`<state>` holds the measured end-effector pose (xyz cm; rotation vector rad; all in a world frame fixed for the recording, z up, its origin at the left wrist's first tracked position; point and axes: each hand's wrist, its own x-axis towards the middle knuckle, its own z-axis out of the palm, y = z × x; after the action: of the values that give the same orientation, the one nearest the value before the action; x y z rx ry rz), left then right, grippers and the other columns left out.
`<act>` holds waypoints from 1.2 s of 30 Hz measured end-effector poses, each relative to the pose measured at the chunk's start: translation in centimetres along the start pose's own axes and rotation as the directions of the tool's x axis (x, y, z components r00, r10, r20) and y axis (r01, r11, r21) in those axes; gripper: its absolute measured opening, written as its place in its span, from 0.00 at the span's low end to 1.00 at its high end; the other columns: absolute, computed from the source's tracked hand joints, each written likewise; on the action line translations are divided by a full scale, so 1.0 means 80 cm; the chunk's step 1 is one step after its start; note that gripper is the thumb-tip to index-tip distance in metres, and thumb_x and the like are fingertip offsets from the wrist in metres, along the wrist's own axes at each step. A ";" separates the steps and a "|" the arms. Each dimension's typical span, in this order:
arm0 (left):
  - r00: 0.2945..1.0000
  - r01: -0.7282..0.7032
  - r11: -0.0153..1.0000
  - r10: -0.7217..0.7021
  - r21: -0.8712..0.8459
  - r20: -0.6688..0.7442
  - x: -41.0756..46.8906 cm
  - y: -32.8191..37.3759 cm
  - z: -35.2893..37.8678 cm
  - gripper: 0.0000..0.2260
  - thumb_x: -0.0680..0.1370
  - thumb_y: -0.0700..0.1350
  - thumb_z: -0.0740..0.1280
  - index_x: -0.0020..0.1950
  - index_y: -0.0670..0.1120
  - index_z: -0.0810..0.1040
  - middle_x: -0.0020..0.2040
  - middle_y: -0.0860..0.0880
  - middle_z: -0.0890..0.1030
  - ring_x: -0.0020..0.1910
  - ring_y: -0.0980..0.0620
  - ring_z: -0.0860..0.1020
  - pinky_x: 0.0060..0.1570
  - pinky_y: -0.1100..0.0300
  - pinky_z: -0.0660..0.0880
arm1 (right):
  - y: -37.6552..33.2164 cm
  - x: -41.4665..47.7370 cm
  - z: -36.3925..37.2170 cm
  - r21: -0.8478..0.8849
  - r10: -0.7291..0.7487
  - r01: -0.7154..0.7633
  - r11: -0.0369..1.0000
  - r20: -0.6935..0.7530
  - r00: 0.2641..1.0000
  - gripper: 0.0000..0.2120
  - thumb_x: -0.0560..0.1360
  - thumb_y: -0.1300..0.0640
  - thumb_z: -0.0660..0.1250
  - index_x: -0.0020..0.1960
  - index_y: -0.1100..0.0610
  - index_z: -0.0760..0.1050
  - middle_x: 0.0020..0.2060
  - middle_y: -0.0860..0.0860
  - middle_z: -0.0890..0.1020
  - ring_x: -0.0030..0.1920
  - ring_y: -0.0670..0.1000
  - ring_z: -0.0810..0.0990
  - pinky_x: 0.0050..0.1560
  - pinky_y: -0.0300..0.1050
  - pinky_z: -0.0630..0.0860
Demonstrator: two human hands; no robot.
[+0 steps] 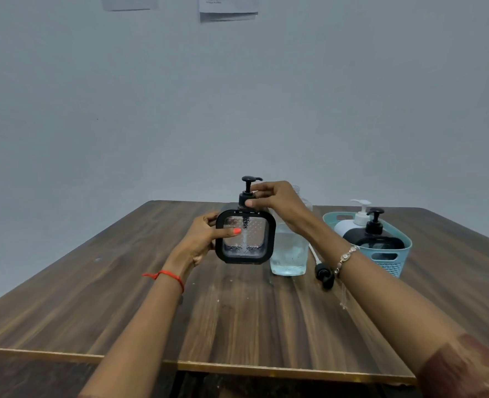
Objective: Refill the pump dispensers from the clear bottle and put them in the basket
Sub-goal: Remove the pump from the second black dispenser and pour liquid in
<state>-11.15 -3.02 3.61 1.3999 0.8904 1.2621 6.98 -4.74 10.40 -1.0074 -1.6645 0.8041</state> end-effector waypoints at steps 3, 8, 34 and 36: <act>0.999 0.009 1.000 -0.010 -0.003 -0.037 0.001 0.002 -0.003 0.41 0.52 0.42 0.81 0.64 0.37 0.74 0.56 0.42 0.80 0.50 0.46 0.79 0.36 0.56 0.78 | -0.003 0.001 -0.006 0.125 0.027 -0.039 0.991 0.096 0.995 0.18 0.72 0.73 0.64 0.61 0.66 0.71 0.46 0.56 0.80 0.45 0.49 0.80 0.39 0.30 0.75; 1.000 -0.015 1.000 0.015 -0.007 -0.023 -0.002 0.002 0.002 0.36 0.54 0.41 0.81 0.60 0.39 0.76 0.54 0.43 0.81 0.49 0.47 0.80 0.35 0.57 0.78 | -0.002 -0.005 0.008 -0.281 -0.050 0.043 0.959 -0.019 0.999 0.18 0.67 0.51 0.75 0.50 0.62 0.79 0.37 0.49 0.79 0.37 0.45 0.77 0.37 0.35 0.70; 0.976 0.050 0.998 -0.054 -0.026 -0.209 -0.021 -0.011 -0.018 0.14 0.67 0.29 0.73 0.46 0.44 0.77 0.41 0.49 0.81 0.38 0.53 0.80 0.29 0.60 0.78 | -0.048 0.005 -0.027 0.096 -0.290 0.332 0.938 -0.305 0.907 0.11 0.67 0.66 0.74 0.48 0.57 0.79 0.42 0.50 0.82 0.44 0.48 0.80 0.41 0.41 0.77; 0.961 0.060 0.997 -0.069 -0.041 -0.267 -0.020 -0.016 -0.024 0.13 0.67 0.30 0.73 0.44 0.45 0.77 0.41 0.49 0.80 0.39 0.52 0.79 0.34 0.56 0.79 | -0.035 -0.005 -0.022 -0.064 -0.405 0.403 0.913 -0.266 0.875 0.13 0.66 0.67 0.74 0.50 0.61 0.78 0.45 0.52 0.81 0.46 0.49 0.80 0.44 0.44 0.79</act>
<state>-13.22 -3.92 1.90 1.1814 1.0850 1.4318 8.05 -6.21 13.14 -0.6989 -1.5601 0.3604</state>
